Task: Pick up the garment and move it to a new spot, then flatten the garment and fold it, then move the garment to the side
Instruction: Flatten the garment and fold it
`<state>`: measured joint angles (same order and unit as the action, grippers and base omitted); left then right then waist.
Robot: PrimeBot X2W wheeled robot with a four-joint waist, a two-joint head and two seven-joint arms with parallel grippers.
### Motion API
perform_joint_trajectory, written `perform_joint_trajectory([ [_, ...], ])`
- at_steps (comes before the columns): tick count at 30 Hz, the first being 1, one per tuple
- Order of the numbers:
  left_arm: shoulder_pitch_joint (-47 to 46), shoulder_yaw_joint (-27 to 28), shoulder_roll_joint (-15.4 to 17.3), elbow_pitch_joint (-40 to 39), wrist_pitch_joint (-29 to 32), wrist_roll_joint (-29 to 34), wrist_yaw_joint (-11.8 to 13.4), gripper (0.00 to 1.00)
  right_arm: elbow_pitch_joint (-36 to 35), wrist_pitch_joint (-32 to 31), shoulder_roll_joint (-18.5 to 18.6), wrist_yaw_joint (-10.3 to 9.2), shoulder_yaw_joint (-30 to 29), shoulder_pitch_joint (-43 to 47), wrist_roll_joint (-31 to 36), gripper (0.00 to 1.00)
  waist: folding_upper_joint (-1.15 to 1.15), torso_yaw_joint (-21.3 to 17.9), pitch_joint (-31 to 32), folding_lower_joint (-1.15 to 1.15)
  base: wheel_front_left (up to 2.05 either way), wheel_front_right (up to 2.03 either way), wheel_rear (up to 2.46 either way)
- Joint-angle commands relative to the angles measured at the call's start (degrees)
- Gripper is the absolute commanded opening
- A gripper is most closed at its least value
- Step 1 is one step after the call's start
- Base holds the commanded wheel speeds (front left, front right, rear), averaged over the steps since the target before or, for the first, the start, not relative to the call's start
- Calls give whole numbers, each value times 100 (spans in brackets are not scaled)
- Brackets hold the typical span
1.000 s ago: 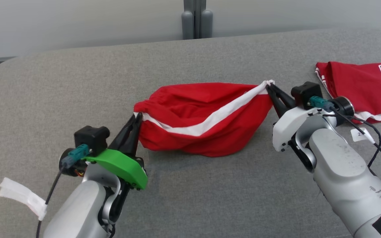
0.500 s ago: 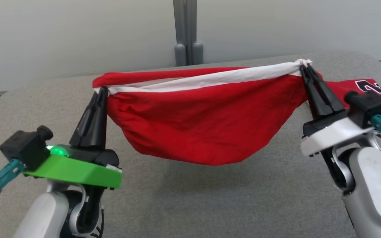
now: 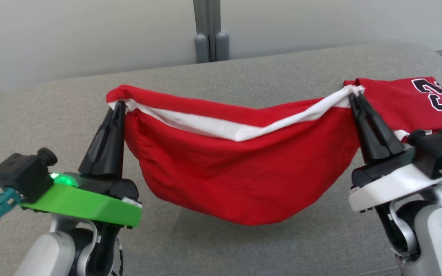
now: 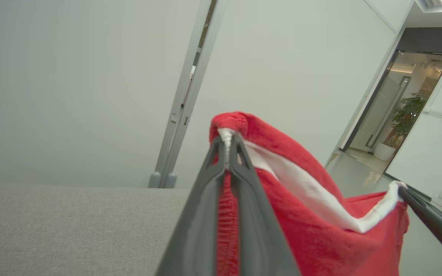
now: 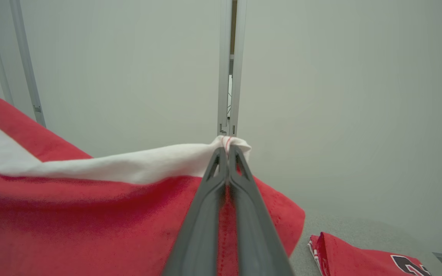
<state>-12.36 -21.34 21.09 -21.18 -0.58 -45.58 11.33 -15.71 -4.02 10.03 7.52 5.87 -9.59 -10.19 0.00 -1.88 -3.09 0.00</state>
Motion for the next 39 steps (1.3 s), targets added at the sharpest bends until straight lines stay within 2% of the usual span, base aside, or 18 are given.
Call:
perform_joint_trajectory([
  [1,38,-52,-27,198,-3,20,-37,0,266,-19,14,-8,84,-48,-66,0,0,-4,-248,0,0,0,0],
  [8,-178,-374,-397,1608,-218,-61,-349,0,2335,489,-26,-8,587,-847,-455,0,0,48,-754,0,0,0,0],
  [14,-458,-521,-705,2825,-553,33,-567,0,4136,1124,-194,-7,824,-1648,-446,0,0,147,-1005,0,0,0,0],
  [21,-675,-616,-917,3591,-881,93,-797,0,5335,1663,-296,-7,1085,-2136,-432,0,0,220,-1079,0,0,0,0],
  [22,-683,-621,-939,3648,-913,90,-816,0,5425,1716,-305,-7,1111,-2167,-445,7,0,221,-1077,0,0,0,0],
  [23,-684,-627,-955,3688,-941,87,-839,0,5485,1749,-309,-7,1132,-2189,-446,22,0,219,-1074,0,0,0,0],
  [24,-681,-634,-969,3731,-965,90,-846,0,5554,1781,-310,-7,1164,-2208,-446,33,0,211,-1073,0,0,0,0],
  [26,-662,-655,-983,3781,-1010,104,-867,0,5645,1821,-318,-7,1229,-2243,-473,50,0,192,-1067,0,0,0,0],
  [27,-652,-663,-992,3798,-1017,107,-876,0,5682,1830,-317,-7,1254,-2256,-479,71,0,182,-1065,0,0,0,0],
  [28,-639,-673,-1000,3821,-1036,106,-876,0,5721,1841,-320,-7,1283,-2269,-490,88,0,169,-1061,0,0,0,0],
  [29,-631,-677,-1005,3838,-1054,106,-886,0,5747,1850,-325,-7,1303,-2278,-497,100,0,160,-1059,0,0,0,0],
  [39,-663,-724,-1030,3911,-1103,87,-924,0,5872,1892,-301,-7,1480,-2392,-485,100,0,161,-1046,0,0,0,0],
])
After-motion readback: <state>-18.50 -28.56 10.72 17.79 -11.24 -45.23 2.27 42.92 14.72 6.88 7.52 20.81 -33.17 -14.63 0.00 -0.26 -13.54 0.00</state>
